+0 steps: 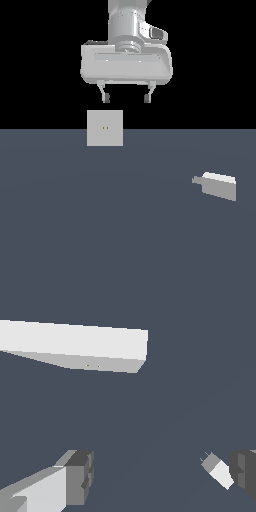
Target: Plug the charger into the wall socket.
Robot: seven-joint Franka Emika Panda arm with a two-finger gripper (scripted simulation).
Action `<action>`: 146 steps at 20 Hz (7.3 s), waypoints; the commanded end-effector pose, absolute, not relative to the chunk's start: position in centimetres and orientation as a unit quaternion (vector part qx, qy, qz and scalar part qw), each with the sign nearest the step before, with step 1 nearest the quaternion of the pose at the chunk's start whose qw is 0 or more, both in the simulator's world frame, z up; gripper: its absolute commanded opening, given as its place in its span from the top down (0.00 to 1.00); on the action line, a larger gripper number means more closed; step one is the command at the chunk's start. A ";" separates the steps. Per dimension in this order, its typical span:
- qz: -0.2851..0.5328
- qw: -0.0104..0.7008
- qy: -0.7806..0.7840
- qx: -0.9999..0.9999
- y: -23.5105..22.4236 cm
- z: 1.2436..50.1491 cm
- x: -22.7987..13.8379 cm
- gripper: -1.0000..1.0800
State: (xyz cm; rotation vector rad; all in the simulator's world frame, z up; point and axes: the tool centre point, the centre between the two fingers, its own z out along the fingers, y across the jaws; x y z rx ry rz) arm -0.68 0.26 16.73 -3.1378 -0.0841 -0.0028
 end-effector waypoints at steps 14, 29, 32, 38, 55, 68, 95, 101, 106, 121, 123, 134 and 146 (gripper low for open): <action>-0.011 0.005 -0.143 -0.990 -2.7 14.0 -4.8 0.04; -0.022 0.010 -0.275 -0.961 -7.2 10.6 -8.2 0.04; -0.024 0.011 -0.299 -0.954 -8.2 10.0 -8.7 0.04; -0.028 0.013 -0.348 -0.937 -10.2 8.7 -9.5 0.04; -0.034 0.016 -0.430 -0.902 -13.9 6.3 -10.2 0.04; -0.034 0.016 -0.432 -0.901 -14.0 4.4 -10.3 0.04; -0.034 0.016 -0.427 -0.903 -13.7 1.3 -10.3 1.00; -0.035 0.015 -0.405 -0.914 -12.5 1.8 -10.3 1.00; -0.036 0.014 -0.373 -0.927 -10.7 2.5 -10.3 1.00; -0.038 0.010 -0.247 -0.968 -4.0 5.0 -9.1 1.00; -0.038 0.009 -0.230 -0.972 -3.2 5.4 -8.8 1.00; -0.039 0.006 -0.138 -0.990 1.1 7.2 -6.6 1.00; -0.039 0.001 -0.040 -0.998 5.0 9.1 -3.4 1.00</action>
